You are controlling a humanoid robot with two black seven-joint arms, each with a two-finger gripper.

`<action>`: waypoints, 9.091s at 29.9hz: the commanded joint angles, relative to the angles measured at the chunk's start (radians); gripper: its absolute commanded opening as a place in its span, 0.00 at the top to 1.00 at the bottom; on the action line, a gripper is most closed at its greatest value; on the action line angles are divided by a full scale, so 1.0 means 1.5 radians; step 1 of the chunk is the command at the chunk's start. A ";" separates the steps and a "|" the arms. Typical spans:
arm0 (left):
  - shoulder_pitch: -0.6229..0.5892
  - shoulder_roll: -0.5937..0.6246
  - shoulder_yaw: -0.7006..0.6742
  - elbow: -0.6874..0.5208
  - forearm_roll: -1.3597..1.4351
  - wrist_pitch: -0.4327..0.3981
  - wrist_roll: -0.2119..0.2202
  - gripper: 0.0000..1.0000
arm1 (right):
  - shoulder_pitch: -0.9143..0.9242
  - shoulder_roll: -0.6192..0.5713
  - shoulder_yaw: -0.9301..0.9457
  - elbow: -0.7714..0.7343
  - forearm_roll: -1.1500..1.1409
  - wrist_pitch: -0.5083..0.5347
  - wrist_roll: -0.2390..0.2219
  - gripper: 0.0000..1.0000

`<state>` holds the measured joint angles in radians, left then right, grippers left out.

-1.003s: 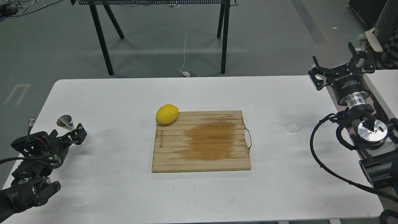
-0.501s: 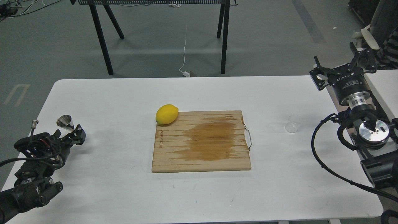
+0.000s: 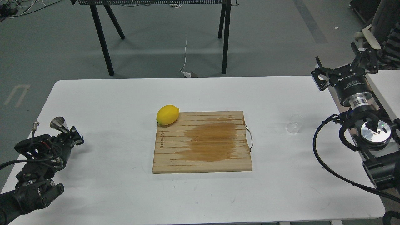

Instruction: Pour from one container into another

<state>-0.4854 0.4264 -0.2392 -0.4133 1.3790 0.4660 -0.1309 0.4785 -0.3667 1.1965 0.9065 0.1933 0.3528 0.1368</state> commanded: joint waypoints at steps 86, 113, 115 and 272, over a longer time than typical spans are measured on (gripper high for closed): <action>-0.243 -0.284 0.001 -0.245 0.535 -0.277 0.066 0.97 | 0.044 -0.038 0.021 -0.067 0.001 -0.042 -0.004 0.00; -0.173 -0.284 0.027 -0.244 0.535 -0.221 0.030 0.95 | 0.058 -0.039 0.014 -0.068 0.001 -0.060 -0.002 0.00; -0.173 -0.284 0.028 -0.243 0.535 -0.222 0.030 0.94 | 0.059 -0.039 0.013 -0.068 0.001 -0.060 -0.002 0.00; -0.227 0.025 -0.429 -0.023 -0.724 -0.636 -0.051 0.00 | -0.420 -0.123 0.186 0.318 0.004 -0.088 -0.005 0.00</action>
<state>-0.8179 0.4649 -0.8816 -0.4480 0.2929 -0.4890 -0.2079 -0.0303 -0.5639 1.4096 1.3025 0.1964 0.2257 0.1294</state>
